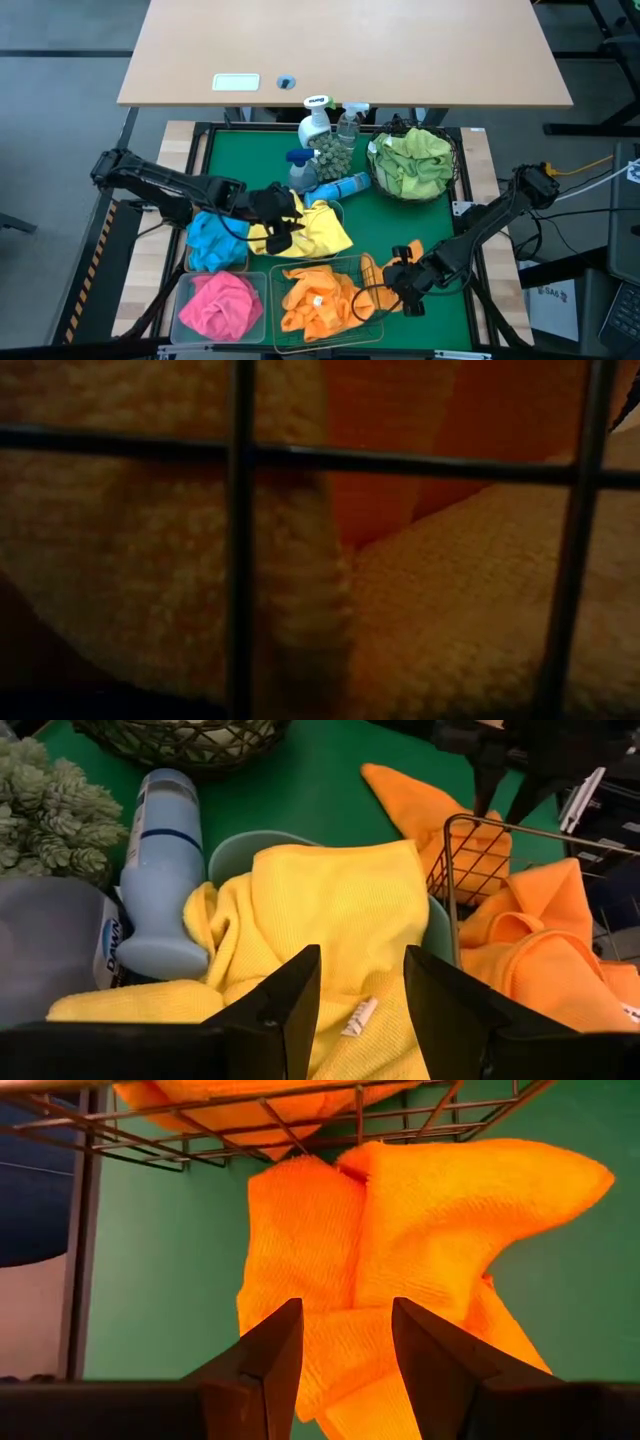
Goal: Sort microfiber towel by color & place in baskets
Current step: Put the orange microfiber towel into the gold wire basket
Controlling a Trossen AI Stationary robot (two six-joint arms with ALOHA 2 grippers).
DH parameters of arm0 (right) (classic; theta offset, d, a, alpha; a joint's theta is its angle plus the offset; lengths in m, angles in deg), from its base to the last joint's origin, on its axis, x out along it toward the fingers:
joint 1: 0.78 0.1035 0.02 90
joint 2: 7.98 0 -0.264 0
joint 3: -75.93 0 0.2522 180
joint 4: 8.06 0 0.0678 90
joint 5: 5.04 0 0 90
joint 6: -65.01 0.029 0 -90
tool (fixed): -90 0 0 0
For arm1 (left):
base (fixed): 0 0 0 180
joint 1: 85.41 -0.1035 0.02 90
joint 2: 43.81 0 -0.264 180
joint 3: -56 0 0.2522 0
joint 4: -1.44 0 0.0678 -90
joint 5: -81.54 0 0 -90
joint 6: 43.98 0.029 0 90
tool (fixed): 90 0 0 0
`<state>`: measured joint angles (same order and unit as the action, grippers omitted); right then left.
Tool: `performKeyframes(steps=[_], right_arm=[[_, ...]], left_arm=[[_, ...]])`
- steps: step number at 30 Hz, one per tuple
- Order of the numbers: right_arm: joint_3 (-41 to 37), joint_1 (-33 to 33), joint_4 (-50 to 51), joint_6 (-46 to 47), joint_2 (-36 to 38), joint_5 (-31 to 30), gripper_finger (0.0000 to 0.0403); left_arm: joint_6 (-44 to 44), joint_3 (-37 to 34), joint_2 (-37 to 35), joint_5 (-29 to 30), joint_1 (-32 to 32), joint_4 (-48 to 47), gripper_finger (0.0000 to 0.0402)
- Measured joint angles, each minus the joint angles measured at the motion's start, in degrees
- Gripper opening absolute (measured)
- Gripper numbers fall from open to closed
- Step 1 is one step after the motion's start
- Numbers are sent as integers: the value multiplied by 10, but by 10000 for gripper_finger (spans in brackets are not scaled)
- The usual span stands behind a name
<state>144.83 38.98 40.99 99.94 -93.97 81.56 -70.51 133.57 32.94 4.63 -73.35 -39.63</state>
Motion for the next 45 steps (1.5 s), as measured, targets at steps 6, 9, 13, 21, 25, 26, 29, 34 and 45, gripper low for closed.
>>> performKeyframes(steps=[6, 9, 13, 21, 25, 26, 29, 34, 45], right_arm=[[-30, 0, -12, 0, -7, -10, 154], [-46, 0, -16, 0, -14, -10, 154], [-66, 0, -38, -1, -32, -10, 154], [-78, 0, -58, -7, -71, -2, 143], [-79, 0, -59, -7, -73, 1, 94], [-79, 0, -59, -7, -73, 1, 78], [-79, 0, -58, -7, -73, 1, 28], [-79, -1, -57, -7, -65, 13, 20], [35, 0, 145, -2, -14, 17, 10]], left_arm=[[0, 0, 0, 12, 7, 0, 139], [0, 0, 0, 13, 7, 0, 140], [0, 0, 0, 15, 7, 0, 140], [29, 0, -24, 66, 7, -2, 140], [66, 0, -64, 68, 12, -4, 140], [76, 0, -76, 70, 12, -3, 140], [105, 0, -119, 70, 12, -7, 140], [168, 0, -203, 71, 12, -8, 140], [226, 0, -370, 74, 12, -74, 140]])
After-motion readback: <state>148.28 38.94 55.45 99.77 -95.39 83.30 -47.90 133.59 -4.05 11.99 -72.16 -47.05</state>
